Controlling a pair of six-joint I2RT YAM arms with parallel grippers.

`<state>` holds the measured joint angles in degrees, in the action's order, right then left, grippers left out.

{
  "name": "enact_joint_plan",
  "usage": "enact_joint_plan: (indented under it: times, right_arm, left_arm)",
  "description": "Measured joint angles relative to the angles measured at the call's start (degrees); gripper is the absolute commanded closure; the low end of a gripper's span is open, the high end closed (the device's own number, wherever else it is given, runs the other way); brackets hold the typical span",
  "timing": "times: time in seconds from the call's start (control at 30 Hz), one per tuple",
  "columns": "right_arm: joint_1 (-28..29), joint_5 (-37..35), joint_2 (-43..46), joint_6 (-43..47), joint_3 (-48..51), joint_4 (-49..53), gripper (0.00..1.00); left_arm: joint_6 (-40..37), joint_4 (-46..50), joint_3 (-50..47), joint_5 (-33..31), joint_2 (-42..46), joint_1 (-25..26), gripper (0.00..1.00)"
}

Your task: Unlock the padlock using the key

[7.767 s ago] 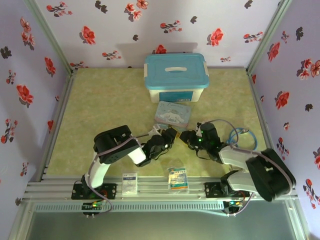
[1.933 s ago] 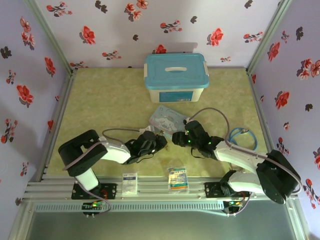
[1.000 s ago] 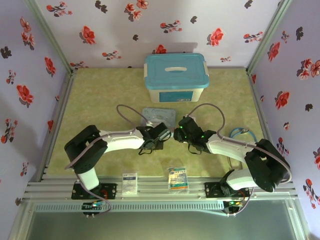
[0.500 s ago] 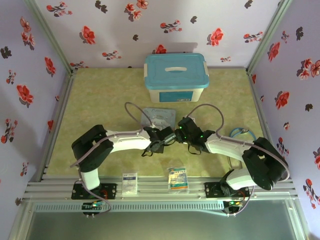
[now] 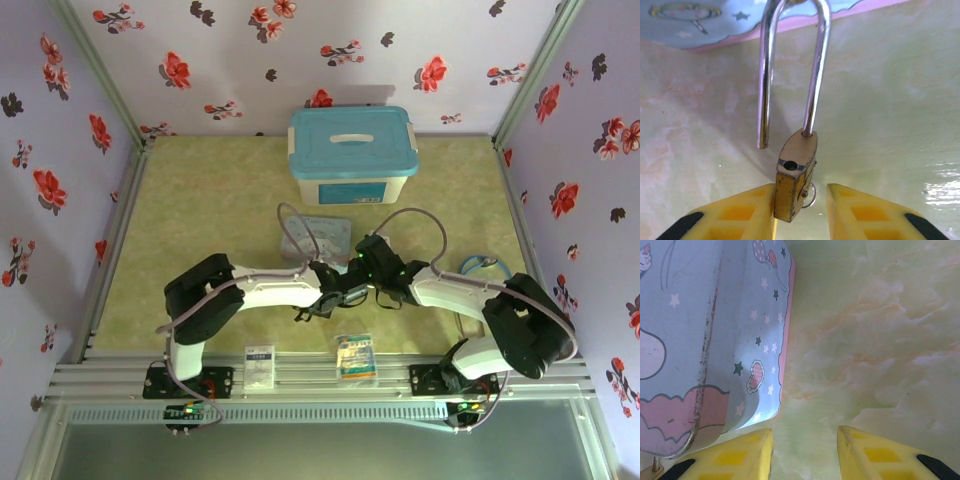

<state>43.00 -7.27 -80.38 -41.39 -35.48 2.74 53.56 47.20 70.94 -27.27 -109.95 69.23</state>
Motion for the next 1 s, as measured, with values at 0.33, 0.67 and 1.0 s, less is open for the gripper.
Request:
enact_joint_plan:
  times: [0.33, 0.67, 1.0]
  right_arm:
    - [-0.4, 0.4, 0.0, -0.8, 1.5, -1.4, 0.63]
    - [-0.4, -0.2, 4.3, -1.3, 3.2, -0.9, 0.53]
    - [7.7, -6.2, 15.6, -4.9, 4.0, 5.5, 0.45]
  left_arm:
    - [-1.6, 3.1, 5.4, -1.6, -4.0, 2.0, 0.70]
    - [-4.3, -6.7, -1.1, 0.5, 7.5, 2.1, 0.59]
    - [-7.7, -19.8, -14.5, 5.4, 34.4, -7.2, 0.24]
